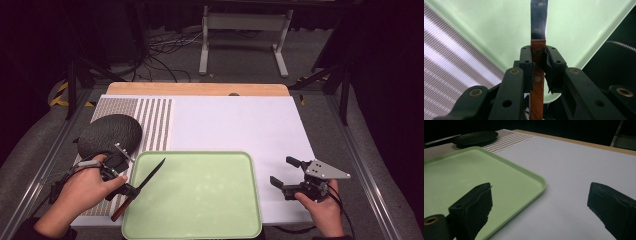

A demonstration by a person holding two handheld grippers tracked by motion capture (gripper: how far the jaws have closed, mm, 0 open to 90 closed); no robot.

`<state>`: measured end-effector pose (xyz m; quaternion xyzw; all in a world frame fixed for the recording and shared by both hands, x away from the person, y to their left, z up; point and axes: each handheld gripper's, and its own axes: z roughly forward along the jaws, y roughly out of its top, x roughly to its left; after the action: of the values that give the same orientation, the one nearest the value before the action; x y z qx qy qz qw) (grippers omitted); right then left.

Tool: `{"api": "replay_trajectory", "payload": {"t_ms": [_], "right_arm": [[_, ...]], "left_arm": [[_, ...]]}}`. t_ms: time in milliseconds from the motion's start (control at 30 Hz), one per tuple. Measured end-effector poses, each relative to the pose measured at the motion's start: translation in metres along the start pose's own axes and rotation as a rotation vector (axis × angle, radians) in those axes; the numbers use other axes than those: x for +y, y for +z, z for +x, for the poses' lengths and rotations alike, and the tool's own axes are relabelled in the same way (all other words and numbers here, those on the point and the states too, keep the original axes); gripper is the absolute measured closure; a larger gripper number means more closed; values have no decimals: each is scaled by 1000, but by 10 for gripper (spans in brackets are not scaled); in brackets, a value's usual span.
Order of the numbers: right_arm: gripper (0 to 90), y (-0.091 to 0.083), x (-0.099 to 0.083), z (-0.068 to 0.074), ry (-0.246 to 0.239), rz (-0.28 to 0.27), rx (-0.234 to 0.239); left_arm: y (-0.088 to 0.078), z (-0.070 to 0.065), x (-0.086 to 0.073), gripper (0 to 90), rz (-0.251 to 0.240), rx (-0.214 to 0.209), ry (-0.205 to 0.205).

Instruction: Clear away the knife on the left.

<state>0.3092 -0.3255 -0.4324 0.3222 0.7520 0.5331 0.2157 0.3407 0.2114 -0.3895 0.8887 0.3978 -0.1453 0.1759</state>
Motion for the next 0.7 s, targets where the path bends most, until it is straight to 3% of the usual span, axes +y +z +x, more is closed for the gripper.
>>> {"api": "replay_trajectory", "payload": {"t_ms": [300, 500, 567, 633, 700], "right_arm": [[65, -2, -1, -2, 3, -4, -1], [65, -3, 0, -2, 3, -6, -3], [64, -3, 0, -2, 4, -4, -2], [64, -2, -1, -2, 3, -4, -1], [64, -1, -1, -2, 1, -1, -1]], "left_arm": [[19, -2, 7, 777, -32, -59, -6], [29, -4, 9, 778, -38, -76, -7], [31, -4, 8, 777, -60, -89, -10], [32, -4, 9, 777, -41, -78, -7], [31, -4, 9, 777, -53, -80, -9]]}}
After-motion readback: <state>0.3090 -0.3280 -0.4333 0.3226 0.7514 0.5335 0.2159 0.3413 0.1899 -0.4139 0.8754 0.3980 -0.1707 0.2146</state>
